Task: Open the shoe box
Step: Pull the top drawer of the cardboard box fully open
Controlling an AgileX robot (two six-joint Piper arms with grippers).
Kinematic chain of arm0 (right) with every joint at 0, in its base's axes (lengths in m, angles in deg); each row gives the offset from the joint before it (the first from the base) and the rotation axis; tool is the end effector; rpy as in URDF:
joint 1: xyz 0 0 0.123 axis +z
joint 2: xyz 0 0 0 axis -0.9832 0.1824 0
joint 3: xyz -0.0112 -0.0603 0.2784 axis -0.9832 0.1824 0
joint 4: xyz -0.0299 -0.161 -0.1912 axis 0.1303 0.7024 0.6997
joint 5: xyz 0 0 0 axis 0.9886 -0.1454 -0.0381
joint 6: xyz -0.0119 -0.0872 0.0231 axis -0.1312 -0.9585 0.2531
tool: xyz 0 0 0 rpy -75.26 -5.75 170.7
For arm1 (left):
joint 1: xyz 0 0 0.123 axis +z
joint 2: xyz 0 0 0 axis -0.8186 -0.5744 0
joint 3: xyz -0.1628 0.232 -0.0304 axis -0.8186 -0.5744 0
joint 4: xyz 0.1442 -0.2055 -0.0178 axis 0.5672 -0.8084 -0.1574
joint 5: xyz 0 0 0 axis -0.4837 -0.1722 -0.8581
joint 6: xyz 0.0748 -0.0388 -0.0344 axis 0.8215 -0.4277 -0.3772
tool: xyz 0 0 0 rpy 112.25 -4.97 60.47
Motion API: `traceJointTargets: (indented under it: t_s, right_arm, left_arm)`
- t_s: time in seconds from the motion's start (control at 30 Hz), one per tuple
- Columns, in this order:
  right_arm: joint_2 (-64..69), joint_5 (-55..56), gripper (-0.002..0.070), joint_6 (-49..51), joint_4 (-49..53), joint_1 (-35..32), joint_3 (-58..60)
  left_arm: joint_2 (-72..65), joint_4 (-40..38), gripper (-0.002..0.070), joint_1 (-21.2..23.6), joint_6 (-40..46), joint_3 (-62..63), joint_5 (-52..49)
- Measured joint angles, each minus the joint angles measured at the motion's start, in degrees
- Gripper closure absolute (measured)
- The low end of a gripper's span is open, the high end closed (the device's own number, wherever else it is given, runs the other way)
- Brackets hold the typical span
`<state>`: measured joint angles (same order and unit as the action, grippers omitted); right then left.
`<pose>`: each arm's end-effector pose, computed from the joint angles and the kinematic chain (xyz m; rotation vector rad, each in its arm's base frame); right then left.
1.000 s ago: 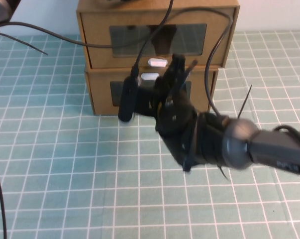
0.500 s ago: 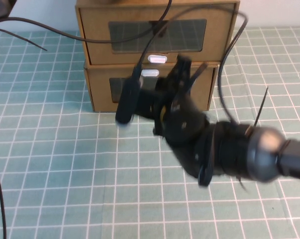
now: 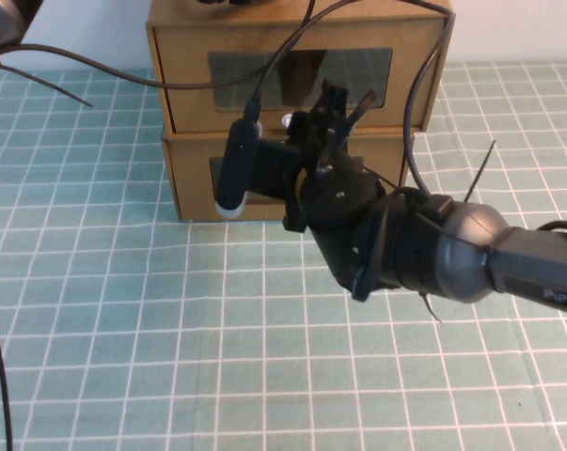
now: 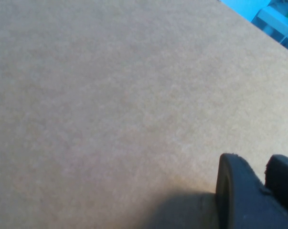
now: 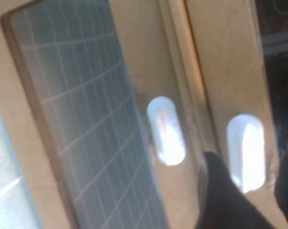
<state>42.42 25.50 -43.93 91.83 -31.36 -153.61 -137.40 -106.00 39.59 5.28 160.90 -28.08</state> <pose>0.3382 0.3021 0.2590 -1.2161 1.4931 -0.6270 0.4541 -0.1817 0.3812 0.7240 1.9965 -0.8101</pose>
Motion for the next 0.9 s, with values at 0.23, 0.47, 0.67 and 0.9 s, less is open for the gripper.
traceJointTargets:
  t_s: [0.23, 0.47, 0.67, 0.9]
  right_arm:
    - [0.5, -0.3, 0.0431, 0.0, 0.0, -0.1, -2.2]
    - [1.6, 0.9, 0.0431, 0.0, 0.0, -1.6, -2.6]
    - [2.5, 3.0, 0.0431, 0.0, 0.1, -2.4, -2.7]
    - [4.4, 3.3, 0.0431, -0.1, 0.3, -2.9, -5.6]
  left_arm:
    - [0.0, 0.0, 0.0557, 0.0, 0.0, 0.0, -0.1]
    - [0.0, 0.0, 0.0557, 0.0, 0.0, 0.0, -0.1]
    - [0.0, 0.0, 0.0557, 0.0, 0.0, 0.0, -0.2]
    - [0.0, 0.3, 0.0557, 0.0, 0.0, 0.0, 0.0]
